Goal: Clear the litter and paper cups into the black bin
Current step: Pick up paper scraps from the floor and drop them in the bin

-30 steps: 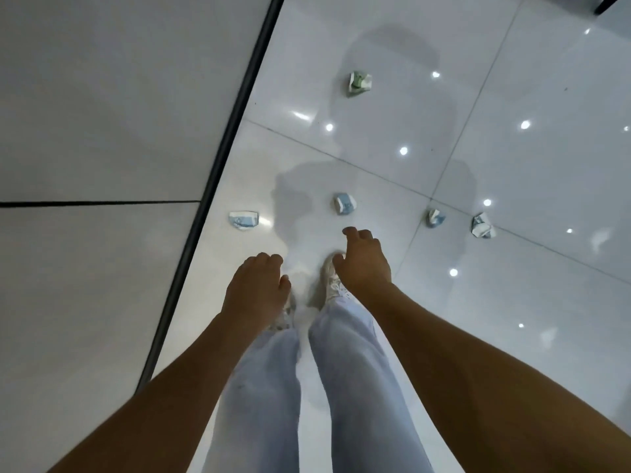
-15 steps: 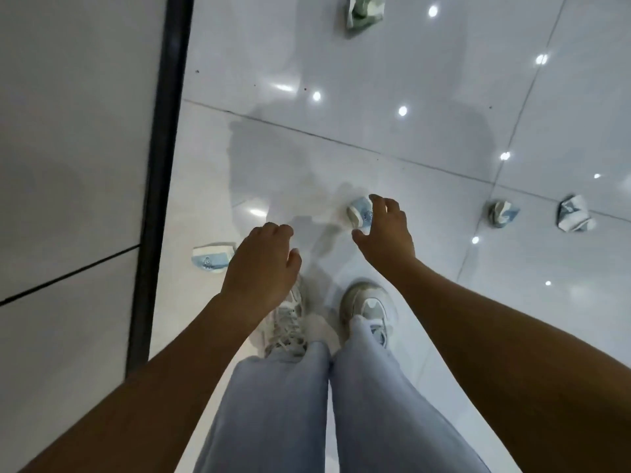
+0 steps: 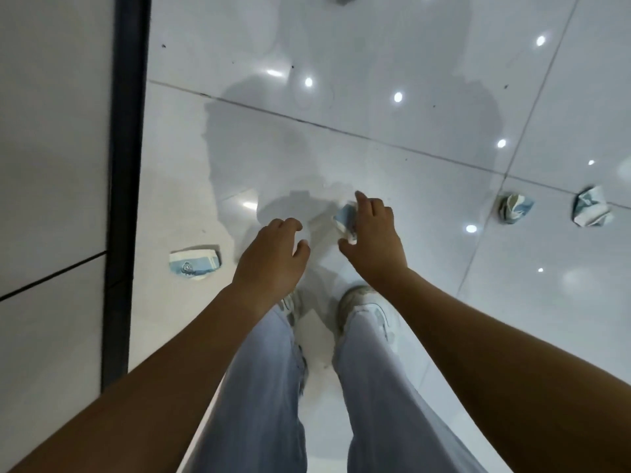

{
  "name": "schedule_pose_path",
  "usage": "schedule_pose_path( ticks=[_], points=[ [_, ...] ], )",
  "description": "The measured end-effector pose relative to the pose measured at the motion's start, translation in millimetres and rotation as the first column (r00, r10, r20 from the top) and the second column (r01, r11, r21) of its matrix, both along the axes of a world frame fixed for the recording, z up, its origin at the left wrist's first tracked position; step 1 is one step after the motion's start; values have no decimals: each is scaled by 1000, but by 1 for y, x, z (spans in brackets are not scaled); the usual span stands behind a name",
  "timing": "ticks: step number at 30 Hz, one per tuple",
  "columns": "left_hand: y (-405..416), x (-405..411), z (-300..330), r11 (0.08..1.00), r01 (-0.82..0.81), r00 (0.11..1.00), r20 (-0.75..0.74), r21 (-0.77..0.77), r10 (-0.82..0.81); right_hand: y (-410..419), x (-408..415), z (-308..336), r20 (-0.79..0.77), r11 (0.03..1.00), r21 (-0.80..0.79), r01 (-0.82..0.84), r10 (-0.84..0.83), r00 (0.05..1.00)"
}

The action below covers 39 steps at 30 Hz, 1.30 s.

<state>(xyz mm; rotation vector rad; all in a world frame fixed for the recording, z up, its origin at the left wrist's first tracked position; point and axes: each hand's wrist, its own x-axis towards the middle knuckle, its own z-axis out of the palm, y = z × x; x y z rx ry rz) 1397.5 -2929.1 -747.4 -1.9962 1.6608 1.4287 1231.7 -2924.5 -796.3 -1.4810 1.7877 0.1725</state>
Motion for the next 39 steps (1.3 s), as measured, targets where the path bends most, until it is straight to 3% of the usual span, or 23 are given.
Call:
schedule_pose_path(
  ticks=[6,12,20,29,33,39],
  points=[
    [-4,-5,73,997,-68,998,-4,48,68,15,28,97,81,993,-18,-119,120,989],
    [0,-2,143,984,-106,987,-105,144,122,15,51,186,176,968,-61,-242,249,952],
    [13,20,182,944,-304,944,-94,130,317,17,72,226,214,927,-63,-371,375,902],
    [69,86,139,900,-427,890,139,-86,435,39,112,160,142,839,-53,-542,544,827],
    [98,129,89,894,-447,868,223,-39,444,50,150,93,100,798,-59,-599,602,792],
    [128,172,12,892,-451,872,208,-15,444,59,221,-8,39,715,-103,-692,698,715]
  ],
)
